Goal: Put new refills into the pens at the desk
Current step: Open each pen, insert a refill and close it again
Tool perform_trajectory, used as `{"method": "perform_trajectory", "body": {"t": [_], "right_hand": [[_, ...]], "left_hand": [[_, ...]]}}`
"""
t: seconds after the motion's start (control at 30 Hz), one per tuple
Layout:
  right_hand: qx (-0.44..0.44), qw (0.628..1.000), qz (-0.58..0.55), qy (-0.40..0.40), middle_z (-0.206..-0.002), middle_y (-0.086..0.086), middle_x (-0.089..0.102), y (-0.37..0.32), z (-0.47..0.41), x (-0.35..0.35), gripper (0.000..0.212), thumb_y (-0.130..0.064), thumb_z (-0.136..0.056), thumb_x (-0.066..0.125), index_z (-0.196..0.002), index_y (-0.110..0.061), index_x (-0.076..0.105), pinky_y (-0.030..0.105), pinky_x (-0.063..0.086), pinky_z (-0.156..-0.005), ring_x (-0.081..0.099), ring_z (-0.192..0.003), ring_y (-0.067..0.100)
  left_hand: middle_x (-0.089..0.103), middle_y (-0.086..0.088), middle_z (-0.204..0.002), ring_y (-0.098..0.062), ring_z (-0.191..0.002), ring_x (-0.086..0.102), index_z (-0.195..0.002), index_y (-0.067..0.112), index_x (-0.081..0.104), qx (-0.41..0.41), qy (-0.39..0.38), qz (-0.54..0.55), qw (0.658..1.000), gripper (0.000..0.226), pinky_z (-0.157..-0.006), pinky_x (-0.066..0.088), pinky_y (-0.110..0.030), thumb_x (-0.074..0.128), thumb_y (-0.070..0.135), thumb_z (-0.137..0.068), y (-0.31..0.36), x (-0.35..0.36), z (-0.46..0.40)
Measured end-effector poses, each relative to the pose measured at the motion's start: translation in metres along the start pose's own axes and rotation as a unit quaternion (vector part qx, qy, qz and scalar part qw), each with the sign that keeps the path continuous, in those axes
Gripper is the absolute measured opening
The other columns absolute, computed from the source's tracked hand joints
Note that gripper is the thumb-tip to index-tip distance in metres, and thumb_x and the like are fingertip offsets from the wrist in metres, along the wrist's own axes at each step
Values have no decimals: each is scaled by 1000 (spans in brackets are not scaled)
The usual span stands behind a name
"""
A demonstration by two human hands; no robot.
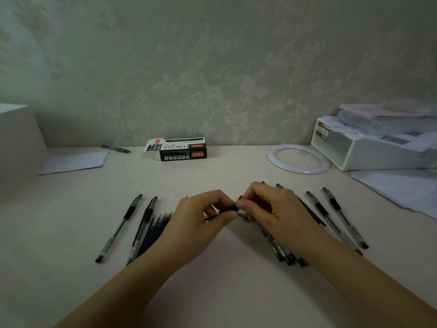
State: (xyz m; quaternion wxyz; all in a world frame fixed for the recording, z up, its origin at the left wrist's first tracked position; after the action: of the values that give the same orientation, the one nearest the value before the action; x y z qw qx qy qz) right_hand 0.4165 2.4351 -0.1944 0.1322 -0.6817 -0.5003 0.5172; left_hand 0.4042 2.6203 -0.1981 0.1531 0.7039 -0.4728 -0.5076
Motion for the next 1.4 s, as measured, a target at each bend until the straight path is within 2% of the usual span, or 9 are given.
{"method": "perform_trajectory", "body": {"t": [0.13,0.3,0.4,0.5,0.57,0.73,0.97,1.23,1.4], "right_hand": [[-4,1000,20,9,-62,-1,59,1,0,5,25,-39,-95,56,-77,-21,58,15,38,-50,48,-52,5],[23,999,-3,39,-64,-4,63,1,0,8,35,-53,-92,48,-76,-27,61,17,43,-57,56,-58,5],[24,991,119,56,-75,-9,58,7,-2,7,43,-58,-93,39,-86,-26,67,25,40,-68,51,-74,9],[14,963,270,13,-97,-9,53,12,-2,9,32,-51,-91,58,-109,-29,71,22,35,-79,42,-91,9],[7,954,298,-22,-103,-10,50,13,-1,13,28,-48,-91,62,-110,-29,71,22,34,-83,37,-95,8],[4,964,264,-2,-105,-11,57,10,-3,11,11,-25,-98,56,-106,-23,64,27,39,-87,45,-98,12],[-26,986,165,-3,-90,-12,59,5,-2,6,7,-27,-95,61,-98,-21,64,26,44,-78,51,-87,6],[-35,989,140,35,-91,-10,59,6,-3,-2,6,-16,-94,64,-98,-19,66,15,42,-75,55,-85,6],[-54,990,129,4,-87,-15,59,5,-2,4,9,-17,-92,67,-100,-18,71,9,40,-75,54,-85,2]], "left_hand": [[64,17,-77,-5,-68,55,-84,30,69,30,29,-41,998,8,-61,39,-7,72,23,-83,1,-2,-1],[64,15,-79,-4,-77,57,-87,26,70,52,55,-99,992,6,-65,40,-5,72,23,-83,4,-3,-2],[65,15,-82,5,-81,55,-91,25,70,5,80,-102,992,5,-66,38,-1,68,22,-87,1,-6,-2],[65,13,-88,6,-81,55,-96,25,69,-43,87,-121,988,10,-68,36,2,62,21,-91,-6,-12,-4],[63,12,-90,3,-77,54,-98,25,69,-62,71,-136,986,11,-68,36,2,60,22,-92,-9,-14,-5],[62,12,-92,-3,-81,56,-97,28,69,-66,22,-156,985,12,-69,41,-6,62,22,-90,-12,-15,-4],[62,15,-89,-2,-81,55,-95,33,67,-33,-9,-175,984,9,-72,44,-14,65,27,-88,-9,-11,-3],[61,19,-82,1,-76,55,-88,32,59,-58,23,-136,989,10,-62,40,-8,68,27,-87,-9,-14,-4],[58,16,-80,5,-83,51,-82,31,58,-29,22,-135,990,13,-69,39,-4,70,27,-84,-5,-10,-3]]}}
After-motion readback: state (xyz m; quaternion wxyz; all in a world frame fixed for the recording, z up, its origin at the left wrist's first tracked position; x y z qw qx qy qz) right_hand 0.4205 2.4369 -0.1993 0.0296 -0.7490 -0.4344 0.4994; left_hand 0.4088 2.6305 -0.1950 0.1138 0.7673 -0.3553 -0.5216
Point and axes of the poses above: each hand's wrist, its own z-axis away from the middle knuckle, its own x-axis out of the palm, y = z × x, the point moved 1 cm from there along -z, towards the middle knuckle
